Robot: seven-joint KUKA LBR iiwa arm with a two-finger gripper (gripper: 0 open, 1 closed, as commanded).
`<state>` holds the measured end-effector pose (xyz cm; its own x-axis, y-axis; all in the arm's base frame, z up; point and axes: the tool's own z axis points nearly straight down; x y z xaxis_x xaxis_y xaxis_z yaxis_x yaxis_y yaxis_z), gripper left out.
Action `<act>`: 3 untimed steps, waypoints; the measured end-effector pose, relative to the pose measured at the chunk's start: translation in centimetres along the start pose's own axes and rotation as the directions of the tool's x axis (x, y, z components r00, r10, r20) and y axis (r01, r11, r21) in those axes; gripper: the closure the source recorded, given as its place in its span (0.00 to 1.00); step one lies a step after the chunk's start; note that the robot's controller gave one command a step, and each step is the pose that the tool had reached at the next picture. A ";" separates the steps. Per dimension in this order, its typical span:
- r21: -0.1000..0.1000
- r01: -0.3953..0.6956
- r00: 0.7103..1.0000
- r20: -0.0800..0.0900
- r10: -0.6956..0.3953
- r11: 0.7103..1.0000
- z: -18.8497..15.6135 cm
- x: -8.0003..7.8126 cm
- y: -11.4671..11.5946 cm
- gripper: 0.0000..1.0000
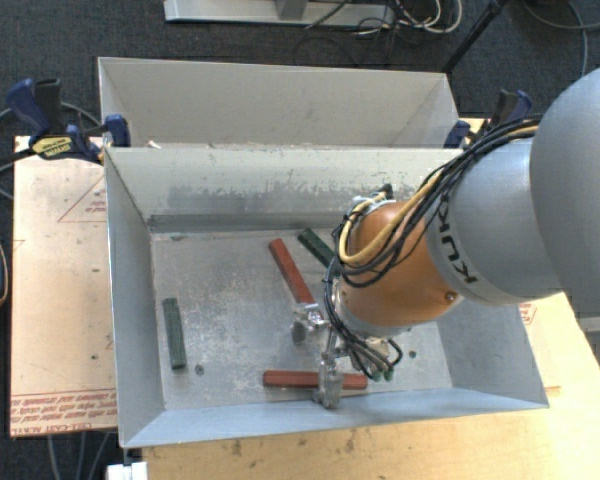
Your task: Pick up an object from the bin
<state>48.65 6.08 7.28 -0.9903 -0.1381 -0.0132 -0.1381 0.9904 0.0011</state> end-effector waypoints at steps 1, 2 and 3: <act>-0.001 0.001 1.000 -0.011 -0.001 1.000 0.1 0.3 0.1 1.00; -0.001 -0.001 1.000 -0.011 0.001 1.000 -0.7 0.2 0.1 1.00; 0.001 -0.002 1.000 -0.004 0.002 1.000 -9.5 -0.1 0.2 1.00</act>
Offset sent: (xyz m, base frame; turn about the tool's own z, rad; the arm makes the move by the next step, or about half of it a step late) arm 0.0000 0.0000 0.0000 0.0000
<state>48.61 6.24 16.79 -0.9907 -0.1357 -0.0094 -0.1357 0.9907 0.0006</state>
